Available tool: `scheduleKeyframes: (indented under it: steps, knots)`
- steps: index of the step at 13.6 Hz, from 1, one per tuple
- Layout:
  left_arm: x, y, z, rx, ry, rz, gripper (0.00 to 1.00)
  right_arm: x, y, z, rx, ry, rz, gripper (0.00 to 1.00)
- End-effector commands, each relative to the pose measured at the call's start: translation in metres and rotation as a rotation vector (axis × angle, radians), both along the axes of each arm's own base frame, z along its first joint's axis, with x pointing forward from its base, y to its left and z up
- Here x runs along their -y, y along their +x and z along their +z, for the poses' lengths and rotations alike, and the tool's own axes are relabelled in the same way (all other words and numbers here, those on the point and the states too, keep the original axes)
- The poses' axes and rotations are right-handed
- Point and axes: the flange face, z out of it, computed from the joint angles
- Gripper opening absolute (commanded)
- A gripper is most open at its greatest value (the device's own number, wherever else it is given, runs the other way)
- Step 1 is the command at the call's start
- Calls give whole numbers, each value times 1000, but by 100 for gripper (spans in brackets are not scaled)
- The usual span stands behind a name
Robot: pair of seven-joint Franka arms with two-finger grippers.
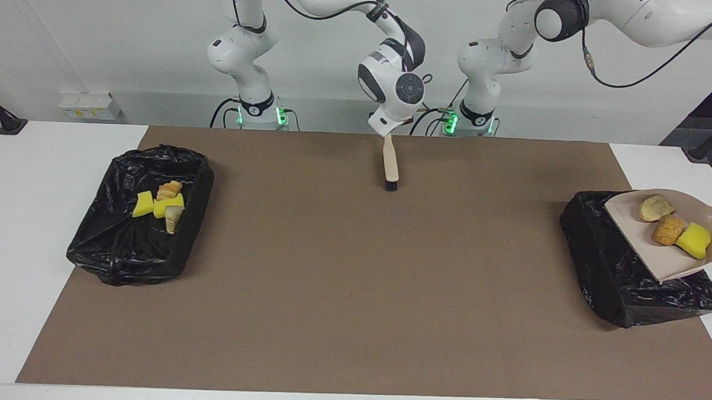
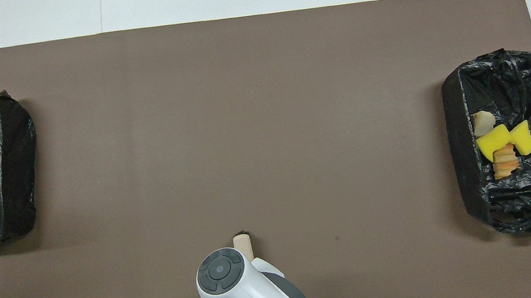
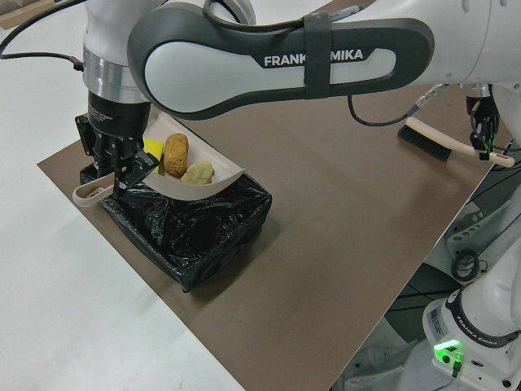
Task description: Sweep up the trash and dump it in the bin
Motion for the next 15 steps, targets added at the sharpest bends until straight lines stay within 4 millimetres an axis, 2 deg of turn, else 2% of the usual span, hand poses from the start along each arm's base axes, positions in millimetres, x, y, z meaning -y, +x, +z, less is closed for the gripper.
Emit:
scheduleKeyframes:
  steps: [1, 4, 5, 7, 10, 13, 15]
  knots:
    - [14, 13, 4, -25, 110, -48, 0, -5, 25, 28, 25, -10, -14, 100]
    - [39, 12, -5, -97, 213, -75, 0, 14, 75, 69, 46, 30, -72, 100]
    - [37, 8, -3, -109, 235, -64, 0, 31, 96, 80, 62, 52, -104, 100]
    - [36, 4, 7, -114, 261, -71, 0, 83, 143, 108, 116, 106, -146, 100]
    - [34, -7, 35, -121, 329, -76, 0, 149, 195, 135, 238, 100, -138, 100]
    - [36, -16, 62, -114, 383, -82, 0, 210, 235, 150, 327, 90, -45, 100]
    - [40, -15, 67, -123, 408, -90, 0, 261, 260, 153, 364, 80, -33, 100]
